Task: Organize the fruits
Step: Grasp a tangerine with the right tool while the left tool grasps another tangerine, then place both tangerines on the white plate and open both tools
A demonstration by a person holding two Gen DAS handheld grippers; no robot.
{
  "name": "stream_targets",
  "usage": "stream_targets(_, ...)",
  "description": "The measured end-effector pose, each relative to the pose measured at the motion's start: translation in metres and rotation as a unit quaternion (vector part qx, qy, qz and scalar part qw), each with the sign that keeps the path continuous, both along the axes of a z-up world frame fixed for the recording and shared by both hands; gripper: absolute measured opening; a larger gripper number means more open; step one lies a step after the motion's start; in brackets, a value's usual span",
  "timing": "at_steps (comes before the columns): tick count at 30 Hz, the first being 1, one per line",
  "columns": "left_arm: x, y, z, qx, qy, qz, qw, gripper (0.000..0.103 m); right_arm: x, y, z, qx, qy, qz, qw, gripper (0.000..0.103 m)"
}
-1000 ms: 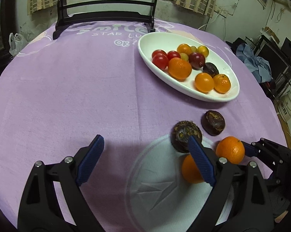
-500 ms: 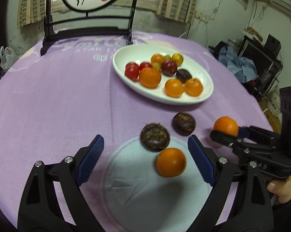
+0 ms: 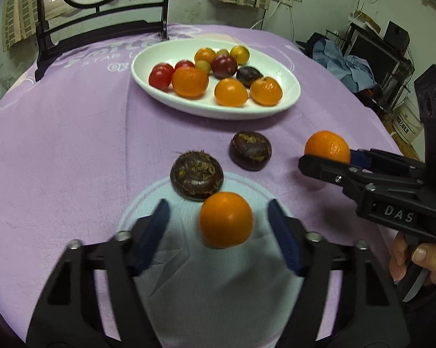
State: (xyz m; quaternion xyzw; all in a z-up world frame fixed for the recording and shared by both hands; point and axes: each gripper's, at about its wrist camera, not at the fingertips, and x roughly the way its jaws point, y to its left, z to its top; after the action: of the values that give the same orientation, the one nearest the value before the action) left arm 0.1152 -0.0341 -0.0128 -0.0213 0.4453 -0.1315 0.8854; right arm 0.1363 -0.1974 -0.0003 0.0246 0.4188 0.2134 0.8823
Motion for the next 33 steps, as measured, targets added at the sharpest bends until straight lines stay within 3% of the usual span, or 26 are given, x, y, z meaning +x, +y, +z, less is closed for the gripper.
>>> stream_targets(1, 0.001, 0.0, -0.003, -0.002, 0.01, -0.003, 0.9999, 0.044, -0.001, 0.0, 0.0, -0.001, 0.0, 0.0, 1.0, 0.045)
stream_targets(3, 0.0, -0.002, -0.004, -0.002, 0.011, -0.011, 0.9999, 0.039, -0.001, 0.001, 0.0, -0.001, 0.0, 0.002, 1.0, 0.045)
stream_targets(6, -0.003, -0.004, -0.002, 0.015, 0.008, -0.017, 0.9997, 0.038, -0.001, 0.0, 0.0, 0.002, -0.002, 0.002, 1.0, 0.045)
stream_targets(15, -0.008, 0.007, 0.025, -0.003, -0.032, -0.001, 0.9995, 0.038, -0.004, -0.004, 0.008, 0.022, -0.018, -0.003, 1.0, 0.045)
stream_targets(18, -0.005, 0.009, 0.036, -0.018, -0.028, -0.001, 0.9994, 0.038, -0.006, -0.005, 0.017, 0.034, -0.035, -0.01, 0.999, 0.045)
stream_targets(21, -0.001, 0.006, 0.049, -0.004, -0.045, -0.003, 0.999, 0.038, -0.007, -0.011, 0.034, 0.064, -0.052, -0.024, 0.996, 0.045)
stream_targets(25, 0.023, 0.006, 0.064, -0.004, -0.044, -0.003, 0.999, 0.038, 0.007, -0.007, 0.053, 0.054, -0.071, -0.025, 0.996, 0.045)
stream_targets(33, 0.106, 0.006, 0.069, -0.021, -0.021, 0.036, 0.9989, 0.038, 0.084, 0.003, 0.043, 0.08, -0.024, -0.035, 0.996, 0.045)
